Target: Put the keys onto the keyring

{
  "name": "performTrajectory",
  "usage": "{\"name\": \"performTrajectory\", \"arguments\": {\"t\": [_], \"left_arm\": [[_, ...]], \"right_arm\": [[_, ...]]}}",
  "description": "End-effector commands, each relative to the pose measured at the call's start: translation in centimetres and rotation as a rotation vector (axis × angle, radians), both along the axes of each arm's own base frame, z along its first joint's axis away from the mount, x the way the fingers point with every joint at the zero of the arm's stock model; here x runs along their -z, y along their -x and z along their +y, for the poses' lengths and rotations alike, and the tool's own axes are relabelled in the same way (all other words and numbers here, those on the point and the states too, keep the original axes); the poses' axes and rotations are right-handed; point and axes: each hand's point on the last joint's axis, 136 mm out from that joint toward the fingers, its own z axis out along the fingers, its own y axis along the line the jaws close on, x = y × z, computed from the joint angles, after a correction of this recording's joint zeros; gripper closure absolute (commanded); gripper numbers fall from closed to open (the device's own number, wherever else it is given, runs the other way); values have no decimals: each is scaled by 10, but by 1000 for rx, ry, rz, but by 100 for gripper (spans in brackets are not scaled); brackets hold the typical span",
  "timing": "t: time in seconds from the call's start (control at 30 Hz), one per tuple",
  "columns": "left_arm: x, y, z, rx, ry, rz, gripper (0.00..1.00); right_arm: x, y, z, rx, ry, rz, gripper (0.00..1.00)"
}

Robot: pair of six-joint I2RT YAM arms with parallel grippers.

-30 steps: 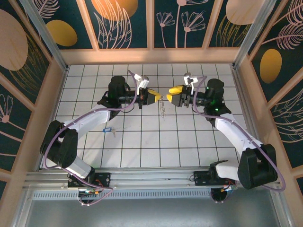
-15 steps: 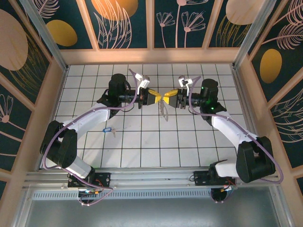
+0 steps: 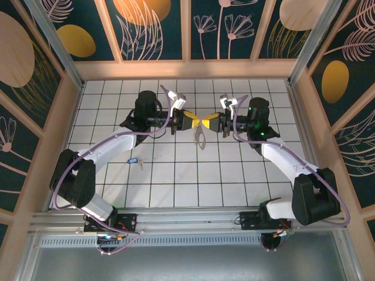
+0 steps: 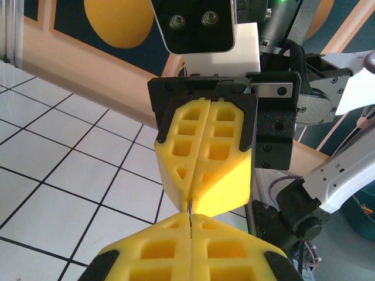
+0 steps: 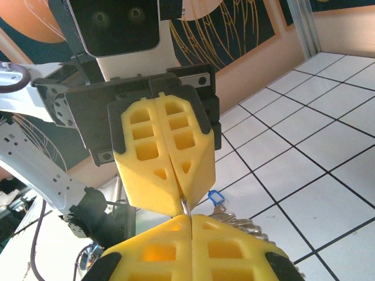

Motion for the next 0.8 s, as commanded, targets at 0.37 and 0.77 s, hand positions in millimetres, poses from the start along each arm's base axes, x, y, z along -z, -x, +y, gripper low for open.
{"name": "performTrajectory", "arguments": {"t": [0.37,0.77], "left_arm": [[-58,-21,28,-338,141,-102,50],[-53,-3,33,-290,201,-78,43]], "right_arm": [[-39,-2,-16,194,-97,-178,100],[-71,18,-13,228,-245,-324,100]]}}
